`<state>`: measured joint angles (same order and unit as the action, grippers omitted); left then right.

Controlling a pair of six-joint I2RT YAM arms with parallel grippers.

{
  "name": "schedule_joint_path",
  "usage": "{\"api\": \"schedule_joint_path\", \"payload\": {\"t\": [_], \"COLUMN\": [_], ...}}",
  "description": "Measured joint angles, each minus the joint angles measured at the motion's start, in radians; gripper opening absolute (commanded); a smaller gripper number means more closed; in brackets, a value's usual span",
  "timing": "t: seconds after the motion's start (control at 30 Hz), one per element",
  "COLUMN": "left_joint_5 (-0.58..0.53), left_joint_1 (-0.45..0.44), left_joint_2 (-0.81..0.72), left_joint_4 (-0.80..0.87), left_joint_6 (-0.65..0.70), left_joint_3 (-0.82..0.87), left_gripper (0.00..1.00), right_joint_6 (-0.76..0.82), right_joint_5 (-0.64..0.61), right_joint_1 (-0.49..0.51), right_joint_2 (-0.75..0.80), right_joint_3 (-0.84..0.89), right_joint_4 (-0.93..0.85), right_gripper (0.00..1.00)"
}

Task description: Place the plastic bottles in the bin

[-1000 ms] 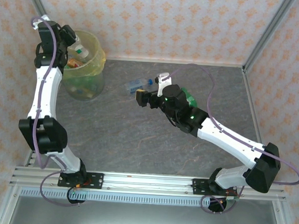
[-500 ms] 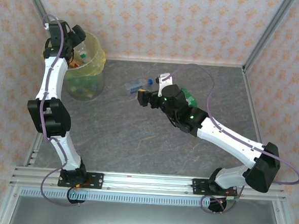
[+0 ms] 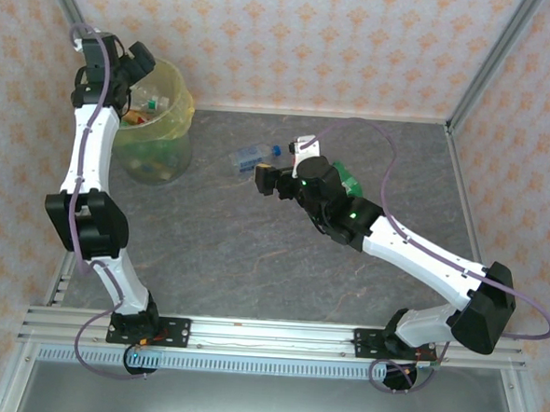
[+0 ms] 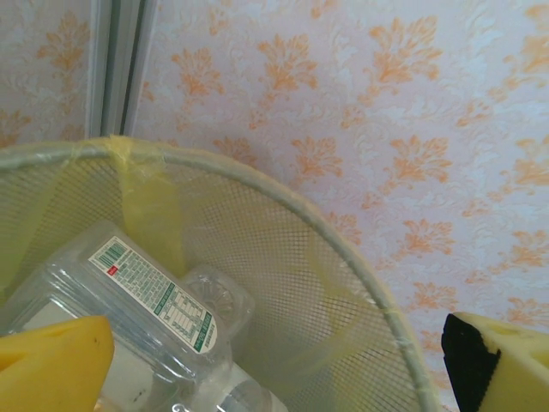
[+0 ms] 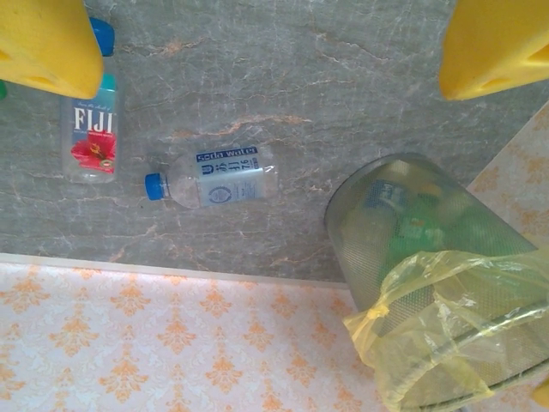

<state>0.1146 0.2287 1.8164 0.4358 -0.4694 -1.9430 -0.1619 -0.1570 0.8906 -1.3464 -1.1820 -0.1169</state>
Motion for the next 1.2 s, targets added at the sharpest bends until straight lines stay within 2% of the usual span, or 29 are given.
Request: {"api": "schedule_joint_path", "payload": {"t": [0.17, 0.4, 0.8, 1.03, 1.2], "left_joint_5": [0.0, 0.0, 0.04, 0.061, 0.06], "left_joint_1": [-0.021, -0.138, -0.301, -0.401, -0.422], "left_joint_2": [-0.108, -0.269, -0.467, -0.558, -0.611], "left_joint_4": [0.011, 0.012, 0.021, 0.025, 0.035], "left_joint_6": [0.0, 0.0, -0.005, -0.024, -0.038], "left_joint_3": [0.035, 0.172, 0.439, 0.52, 0.558], "left_gripper": [0.99, 0.99, 0.98, 0.95, 0.95], "right_joint_6": [-0.042, -0.101, -0.247, -0.269, -0.268], "right_joint_5": [-0.053, -0.09, 0.021, 0.08, 0.105], "right_joint_1": [0.0, -0.004, -0.169, -0.227, -0.254], "right_joint_2": [-0.019, -0.099, -0.28, -0.433, -0.509], "right_joint_3": [0.0, 0.0, 0.0, -0.004, -0.024], "right_joint_4": [-0.02, -0.043, -0.07, -0.076, -0.077], "right_gripper": [1.0, 1.0, 0.76, 0.71, 0.7]}}
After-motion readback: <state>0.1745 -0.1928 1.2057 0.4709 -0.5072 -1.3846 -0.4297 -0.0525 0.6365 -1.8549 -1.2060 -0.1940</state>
